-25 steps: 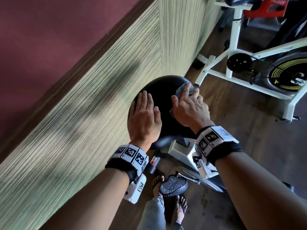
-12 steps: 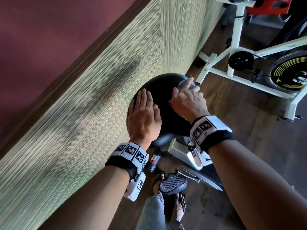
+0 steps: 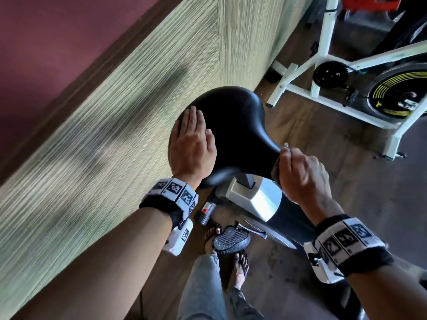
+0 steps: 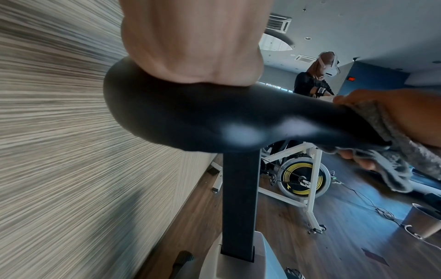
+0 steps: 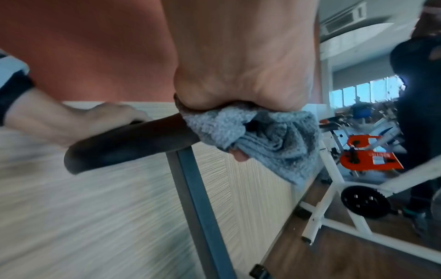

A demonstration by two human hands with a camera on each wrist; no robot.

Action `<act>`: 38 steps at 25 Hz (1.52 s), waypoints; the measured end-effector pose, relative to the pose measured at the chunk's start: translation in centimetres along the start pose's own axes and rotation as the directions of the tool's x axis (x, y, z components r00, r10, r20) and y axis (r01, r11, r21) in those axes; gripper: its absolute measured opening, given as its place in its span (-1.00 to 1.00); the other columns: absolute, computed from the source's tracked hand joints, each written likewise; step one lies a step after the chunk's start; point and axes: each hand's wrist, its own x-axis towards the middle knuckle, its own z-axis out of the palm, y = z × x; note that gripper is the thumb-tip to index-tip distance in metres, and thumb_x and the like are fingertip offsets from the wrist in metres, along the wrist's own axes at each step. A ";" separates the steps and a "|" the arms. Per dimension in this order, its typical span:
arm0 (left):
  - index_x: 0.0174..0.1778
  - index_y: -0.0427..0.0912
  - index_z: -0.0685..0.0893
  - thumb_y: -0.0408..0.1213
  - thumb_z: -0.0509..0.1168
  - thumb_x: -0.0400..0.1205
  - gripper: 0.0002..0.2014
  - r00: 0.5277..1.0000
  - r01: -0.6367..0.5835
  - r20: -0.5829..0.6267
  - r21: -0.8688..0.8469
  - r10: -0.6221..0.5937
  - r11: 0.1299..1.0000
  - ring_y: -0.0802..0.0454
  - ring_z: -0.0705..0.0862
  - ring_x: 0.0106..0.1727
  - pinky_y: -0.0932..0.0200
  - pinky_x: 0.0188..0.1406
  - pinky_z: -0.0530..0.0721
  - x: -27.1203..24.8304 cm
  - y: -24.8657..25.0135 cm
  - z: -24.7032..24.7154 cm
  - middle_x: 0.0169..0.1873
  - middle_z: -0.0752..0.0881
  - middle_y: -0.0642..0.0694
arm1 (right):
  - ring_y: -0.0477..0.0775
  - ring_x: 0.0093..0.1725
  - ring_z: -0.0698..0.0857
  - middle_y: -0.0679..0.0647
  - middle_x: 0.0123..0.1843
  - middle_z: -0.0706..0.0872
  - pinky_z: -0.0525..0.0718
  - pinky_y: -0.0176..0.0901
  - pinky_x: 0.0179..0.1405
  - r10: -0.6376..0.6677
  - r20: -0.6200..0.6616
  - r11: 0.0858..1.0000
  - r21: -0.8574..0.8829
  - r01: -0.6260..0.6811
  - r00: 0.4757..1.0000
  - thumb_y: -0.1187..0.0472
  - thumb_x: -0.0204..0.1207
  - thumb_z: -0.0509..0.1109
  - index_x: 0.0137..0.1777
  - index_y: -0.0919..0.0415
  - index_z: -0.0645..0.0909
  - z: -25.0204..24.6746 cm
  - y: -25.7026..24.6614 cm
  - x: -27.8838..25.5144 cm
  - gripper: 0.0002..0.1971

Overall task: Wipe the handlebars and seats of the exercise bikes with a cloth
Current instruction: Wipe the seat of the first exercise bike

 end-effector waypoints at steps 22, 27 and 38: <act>0.71 -0.30 0.37 -0.02 -0.24 0.72 -0.30 1.000 -0.010 -0.016 -0.090 0.009 0.996 -0.07 0.23 0.77 -0.03 0.77 0.12 0.1 -0.6 0.2 0.73 0.31 -0.21 | 0.44 0.66 0.41 0.42 0.65 0.45 0.42 0.30 0.61 -0.508 -0.349 0.854 -0.320 0.409 0.787 -0.30 0.80 -0.02 0.66 0.45 0.37 6.1 -6.2 0.2 -0.19; 0.68 -0.32 0.42 -0.04 -0.22 0.71 -0.30 0.999 -0.047 -0.037 -0.234 0.039 0.971 -0.07 0.27 0.75 0.07 0.77 0.08 0.0 -1.3 -0.2 0.71 0.35 -0.22 | 0.42 0.67 0.40 0.39 0.68 0.41 0.43 0.29 0.62 -0.701 -0.298 0.700 -0.460 0.546 0.648 -0.28 0.79 0.14 0.70 0.41 0.34 5.6 -3.1 0.0 -0.22; 0.71 -0.28 0.37 0.01 -0.25 0.70 -0.28 1.000 -0.005 0.011 -0.262 0.008 0.965 0.00 0.18 0.78 0.08 0.79 0.00 0.1 -1.2 0.0 0.74 0.29 -0.18 | 0.41 0.64 0.46 0.35 0.69 0.41 0.54 0.27 0.55 -0.761 -0.276 0.629 -0.538 0.561 0.588 -0.11 0.76 0.35 0.68 0.40 0.38 3.9 1.2 0.8 -0.31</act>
